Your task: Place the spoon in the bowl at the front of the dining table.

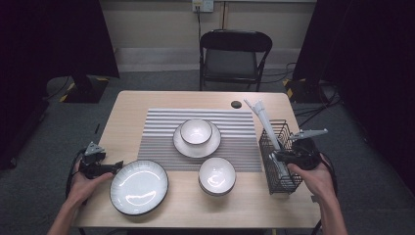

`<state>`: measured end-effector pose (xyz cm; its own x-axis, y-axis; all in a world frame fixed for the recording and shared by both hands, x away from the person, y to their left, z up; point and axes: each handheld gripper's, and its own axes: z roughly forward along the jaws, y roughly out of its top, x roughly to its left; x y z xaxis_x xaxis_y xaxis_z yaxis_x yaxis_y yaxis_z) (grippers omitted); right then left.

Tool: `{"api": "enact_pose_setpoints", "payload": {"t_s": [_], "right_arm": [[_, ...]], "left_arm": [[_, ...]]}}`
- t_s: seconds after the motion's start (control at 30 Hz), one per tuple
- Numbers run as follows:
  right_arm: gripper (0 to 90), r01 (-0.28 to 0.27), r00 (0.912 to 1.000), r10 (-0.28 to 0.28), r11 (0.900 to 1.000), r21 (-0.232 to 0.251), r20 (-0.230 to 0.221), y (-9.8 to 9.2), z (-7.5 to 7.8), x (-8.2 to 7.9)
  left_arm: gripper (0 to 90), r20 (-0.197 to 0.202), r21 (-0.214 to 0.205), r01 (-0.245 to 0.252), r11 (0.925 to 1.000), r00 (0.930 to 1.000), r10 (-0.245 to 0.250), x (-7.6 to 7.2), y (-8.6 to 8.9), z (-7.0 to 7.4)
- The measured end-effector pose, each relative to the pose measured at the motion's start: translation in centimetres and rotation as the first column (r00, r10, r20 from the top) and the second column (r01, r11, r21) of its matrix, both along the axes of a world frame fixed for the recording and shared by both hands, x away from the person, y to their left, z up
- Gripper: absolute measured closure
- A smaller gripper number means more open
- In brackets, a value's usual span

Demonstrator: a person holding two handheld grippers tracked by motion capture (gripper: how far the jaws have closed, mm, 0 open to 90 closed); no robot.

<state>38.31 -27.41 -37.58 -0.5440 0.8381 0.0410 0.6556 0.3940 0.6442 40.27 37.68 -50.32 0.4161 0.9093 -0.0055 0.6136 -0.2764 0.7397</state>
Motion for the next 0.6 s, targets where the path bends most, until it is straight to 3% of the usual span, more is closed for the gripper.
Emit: {"api": "enact_pose_setpoints", "payload": {"t_s": [0.17,0.47,0.6], "right_arm": [[82.9,0.011,0.9999,-0.011,0.999,-0.042,-0.01,0.44,-0.02,0.24],[85.7,-0.024,0.9994,0.025,0.9989,-0.039,0.023,0.23,-0.25,0.04],[85.9,-0.035,0.9983,0.036,0.9993,-0.012,0.046,-0.28,-0.18,-0.34]], "left_arm": [[13.8,0.0,0.0,0.0,1.0,1.0,0.0,0.0,0.0,0.0],[13.8,0.0,0.0,-0.001,1.0,1.0,0.001,0.0,-0.01,0.0],[13.8,0.0,0.0,0.0,1.0,1.0,0.0,0.0,0.0,0.0]]}}
